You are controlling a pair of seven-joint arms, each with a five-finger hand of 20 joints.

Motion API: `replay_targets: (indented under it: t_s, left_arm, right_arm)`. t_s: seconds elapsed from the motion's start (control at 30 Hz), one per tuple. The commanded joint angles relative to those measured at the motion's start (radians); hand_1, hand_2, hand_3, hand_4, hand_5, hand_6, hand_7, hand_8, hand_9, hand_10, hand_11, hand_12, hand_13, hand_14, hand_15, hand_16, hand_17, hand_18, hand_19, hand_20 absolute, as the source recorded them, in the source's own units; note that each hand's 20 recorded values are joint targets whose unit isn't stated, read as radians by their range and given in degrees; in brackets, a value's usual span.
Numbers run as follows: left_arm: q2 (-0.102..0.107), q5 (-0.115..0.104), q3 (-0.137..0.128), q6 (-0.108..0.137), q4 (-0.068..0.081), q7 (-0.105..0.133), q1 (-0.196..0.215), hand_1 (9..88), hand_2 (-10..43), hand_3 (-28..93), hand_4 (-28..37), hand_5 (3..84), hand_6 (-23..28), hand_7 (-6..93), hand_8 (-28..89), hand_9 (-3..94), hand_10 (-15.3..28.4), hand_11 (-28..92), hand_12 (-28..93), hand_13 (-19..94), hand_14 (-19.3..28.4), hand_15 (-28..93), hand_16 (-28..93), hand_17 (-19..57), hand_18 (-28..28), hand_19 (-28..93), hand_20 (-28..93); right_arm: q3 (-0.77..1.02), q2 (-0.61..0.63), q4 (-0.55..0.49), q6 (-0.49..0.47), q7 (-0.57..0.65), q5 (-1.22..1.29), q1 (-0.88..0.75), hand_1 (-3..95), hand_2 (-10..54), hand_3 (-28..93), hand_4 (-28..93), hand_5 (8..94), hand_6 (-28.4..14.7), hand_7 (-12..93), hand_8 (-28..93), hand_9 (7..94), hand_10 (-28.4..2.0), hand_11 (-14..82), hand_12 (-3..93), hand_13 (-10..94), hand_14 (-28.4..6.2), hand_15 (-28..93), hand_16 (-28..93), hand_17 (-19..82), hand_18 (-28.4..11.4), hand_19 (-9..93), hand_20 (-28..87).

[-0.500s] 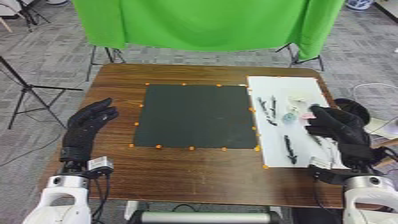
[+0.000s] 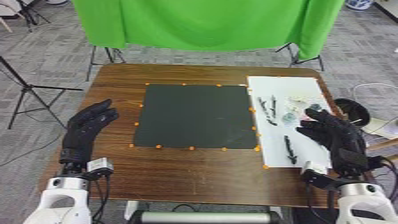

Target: Arrange flowers

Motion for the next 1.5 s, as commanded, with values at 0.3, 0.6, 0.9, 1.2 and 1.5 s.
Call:
replay_targets:
  t_s: [0.3, 0.6, 0.9, 1.2, 1.5]
  left_arm:
    - [0.067, -0.012, 0.086, -0.025, 0.011, -0.01, -0.082, 37.6, -9.5, 65, -15.7, 46.5, 1.9, 19.4, -9, 47.1, 12.4, 24, 14, 39, 16.1, 29, 1, 9.5, 12.6, 20, 24]
    - [0.08, -0.002, 0.104, -0.026, 0.018, -0.009, -0.107, 37.9, -9.5, 65, -15.7, 46.6, 1.9, 19.4, -9, 47.1, 12.3, 24, 14, 39, 16.1, 30, 1, 9.4, 12.8, 21, 25]
    - [0.075, -0.002, 0.108, -0.026, 0.02, -0.012, -0.104, 38.3, -9.5, 64, -15.4, 46.5, 1.8, 19.5, -9, 47.1, 12.3, 24, 14, 39, 16.0, 30, 1, 9.7, 13.5, 25, 28]
    - [0.073, -0.003, 0.096, -0.026, 0.015, -0.018, -0.086, 38.2, -9.5, 64, -15.5, 46.5, 1.8, 19.6, -9, 47.1, 12.3, 24, 14, 39, 16.0, 30, 1, 9.7, 13.5, 25, 28]
    - [0.072, -0.004, 0.091, -0.025, 0.015, -0.017, -0.084, 38.3, -9.5, 64, -15.5, 46.6, 1.9, 19.5, -9, 47.1, 12.3, 24, 14, 39, 16.0, 30, 1, 9.7, 13.5, 25, 28]
  right_arm:
    - [-0.097, 0.078, -0.052, 0.107, 0.421, -0.768, -0.04, 31.7, -9.5, 69, -24, 55.6, -2.0, 25, -11, 65.9, -14.9, 19.4, 20.2, 70, -11.6, 25, 20, 46, -14.8, 49, 44]
    - [-0.202, 0.133, -0.01, 0.017, 0.596, -0.958, 0.091, 33.7, -9.5, 67, -23, 61.8, -1.7, 26, -10, 74.1, -13.7, 25.3, 22.9, 80, -8.6, 34, 23, 55, -12.3, 68, 36]
    - [-0.28, 0.138, 0.05, -0.104, 0.71, -1.074, 0.179, 35.1, -9.5, 67, -23, 64.4, -2.3, 25, -9, 76.5, -13.0, 24.3, 22.5, 83, -7.8, 35, 24, 58, -11.1, 72, 32]
    - [-0.307, 0.123, 0.095, -0.158, 0.755, -1.18, 0.176, 35.1, -9.5, 67, -22, 65.1, -2.5, 25, -9, 76.9, -13.1, 24.2, 22.5, 83, -7.4, 34, 25, 58, -11.0, 73, 31]
    - [-0.334, 0.113, 0.112, -0.194, 0.78, -1.25, 0.162, 37.1, -9.5, 68, -22, 65.5, -2.4, 25, -8, 77.4, -12.8, 24.6, 22.8, 84, -6.8, 34, 25, 59, -10.6, 74, 29]
